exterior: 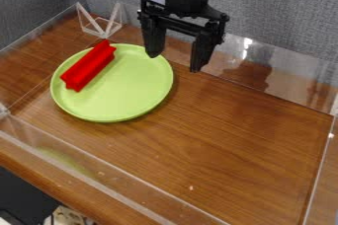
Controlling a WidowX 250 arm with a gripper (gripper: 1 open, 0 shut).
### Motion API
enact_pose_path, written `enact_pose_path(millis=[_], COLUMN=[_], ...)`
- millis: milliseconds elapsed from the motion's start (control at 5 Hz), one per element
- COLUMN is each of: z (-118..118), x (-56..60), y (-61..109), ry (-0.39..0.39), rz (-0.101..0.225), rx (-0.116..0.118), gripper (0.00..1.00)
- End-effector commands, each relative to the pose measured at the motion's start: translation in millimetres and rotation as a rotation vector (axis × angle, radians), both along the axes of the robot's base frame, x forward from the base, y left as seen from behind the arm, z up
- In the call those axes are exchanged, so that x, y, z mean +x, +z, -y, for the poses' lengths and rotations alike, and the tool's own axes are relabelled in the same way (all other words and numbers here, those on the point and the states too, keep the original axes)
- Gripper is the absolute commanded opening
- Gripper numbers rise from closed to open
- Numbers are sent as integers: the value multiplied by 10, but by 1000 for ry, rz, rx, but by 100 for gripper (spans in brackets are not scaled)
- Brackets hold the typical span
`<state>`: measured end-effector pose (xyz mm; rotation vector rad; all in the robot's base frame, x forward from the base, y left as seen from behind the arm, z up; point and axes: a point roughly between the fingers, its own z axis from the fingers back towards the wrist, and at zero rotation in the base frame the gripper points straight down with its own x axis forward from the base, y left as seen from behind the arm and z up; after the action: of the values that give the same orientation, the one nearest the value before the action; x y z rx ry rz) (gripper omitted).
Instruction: Put the carrot on the right side
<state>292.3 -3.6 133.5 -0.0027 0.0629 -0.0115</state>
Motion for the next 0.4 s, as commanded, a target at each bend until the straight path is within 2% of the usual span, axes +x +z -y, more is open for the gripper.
enact_pose_path(millis=[0, 200], z=[-118, -437], x=[-45, -88], y=[-114, -207], ry=[-17, -1], rz=[-20, -23], rx=[1, 9], gripper=[100, 100])
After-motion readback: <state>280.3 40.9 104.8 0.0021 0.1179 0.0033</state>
